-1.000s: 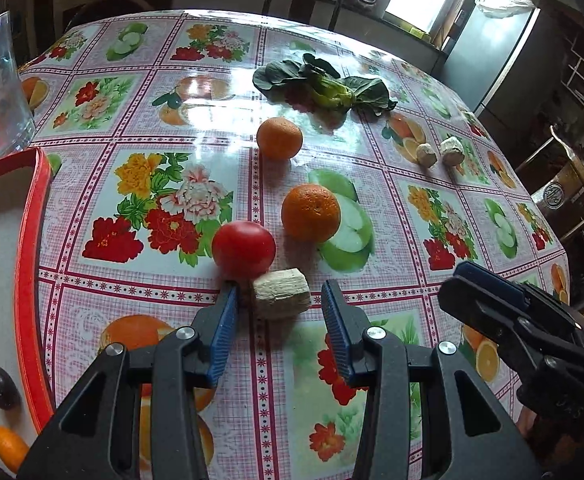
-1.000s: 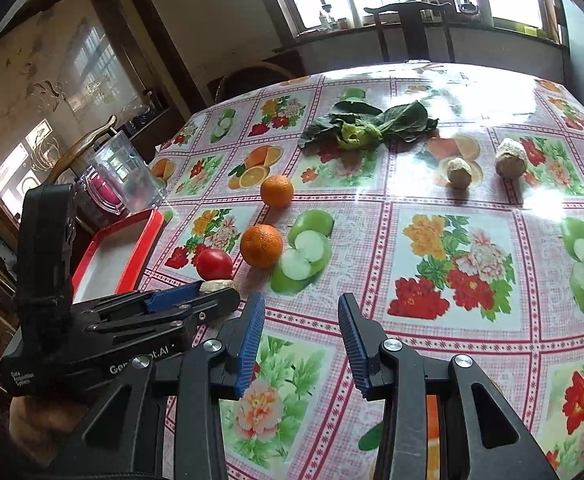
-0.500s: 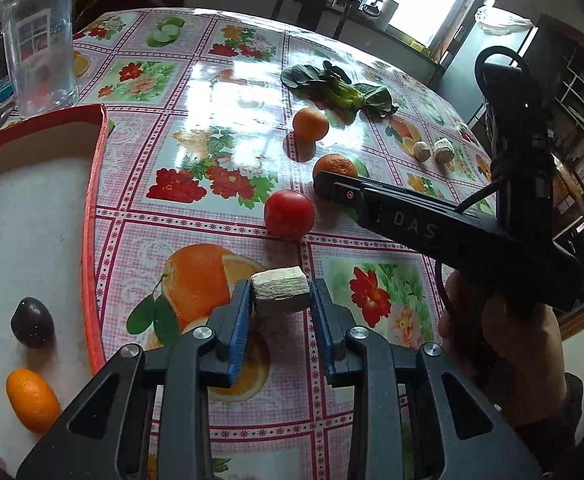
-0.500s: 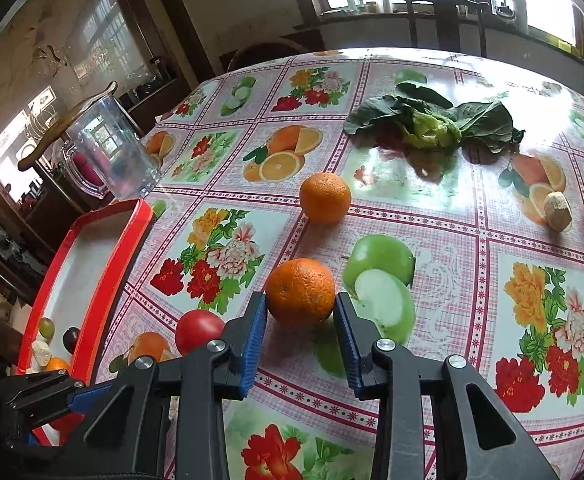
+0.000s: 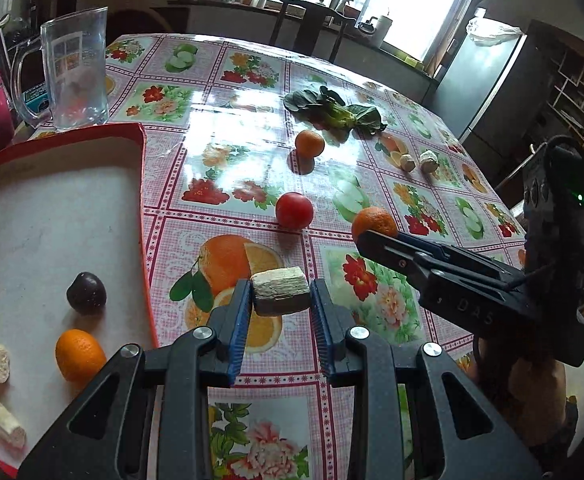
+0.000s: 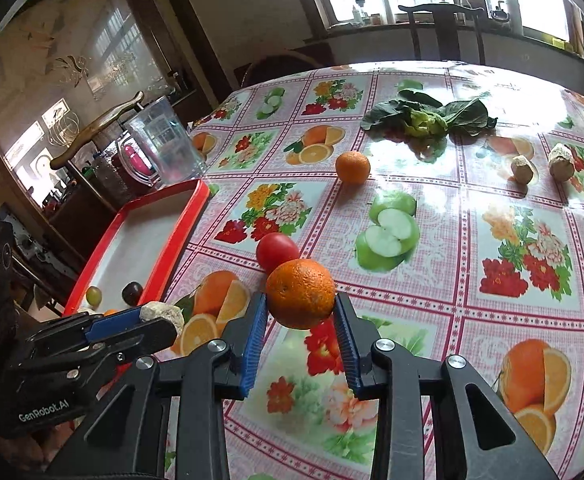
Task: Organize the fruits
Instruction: 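Grasp a cream block with the left tool while the right tool grasps an orange, then carry the cream block in the left tool over the tray while the right tool carries the orange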
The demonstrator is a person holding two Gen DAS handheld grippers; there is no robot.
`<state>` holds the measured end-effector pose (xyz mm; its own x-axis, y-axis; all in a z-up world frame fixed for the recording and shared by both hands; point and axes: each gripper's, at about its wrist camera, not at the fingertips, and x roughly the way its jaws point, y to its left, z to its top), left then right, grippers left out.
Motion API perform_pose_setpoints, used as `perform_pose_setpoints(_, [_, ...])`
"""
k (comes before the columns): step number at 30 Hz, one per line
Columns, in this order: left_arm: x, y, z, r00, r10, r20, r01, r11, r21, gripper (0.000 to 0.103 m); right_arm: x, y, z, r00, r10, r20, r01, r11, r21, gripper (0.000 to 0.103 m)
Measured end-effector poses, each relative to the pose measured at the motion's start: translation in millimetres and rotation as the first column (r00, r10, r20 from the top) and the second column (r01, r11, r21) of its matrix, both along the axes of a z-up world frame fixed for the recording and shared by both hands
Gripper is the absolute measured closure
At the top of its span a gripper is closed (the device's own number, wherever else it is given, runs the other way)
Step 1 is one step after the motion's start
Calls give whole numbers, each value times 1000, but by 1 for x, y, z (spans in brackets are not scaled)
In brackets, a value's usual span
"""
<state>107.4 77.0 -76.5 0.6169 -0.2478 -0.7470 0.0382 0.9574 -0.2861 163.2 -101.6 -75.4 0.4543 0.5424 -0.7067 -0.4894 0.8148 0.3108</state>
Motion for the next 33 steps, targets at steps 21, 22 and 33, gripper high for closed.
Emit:
perform_pose_setpoints(21, [-61,45,21,993,88,73,-86,996,-26,76,-73,38,21,996,81,24,-81,996,20,69])
perform_pose_setpoints(22, [-64,49,22,992,95,77,-93,995,-29,76,-75,41,22,996,85,27,-86,996,19,69])
perform_pose_setpoints(33, [-84,87,26,979,178,98,-174,983,-50,76,-91,74,27,989,146,33,-146,989,13,69])
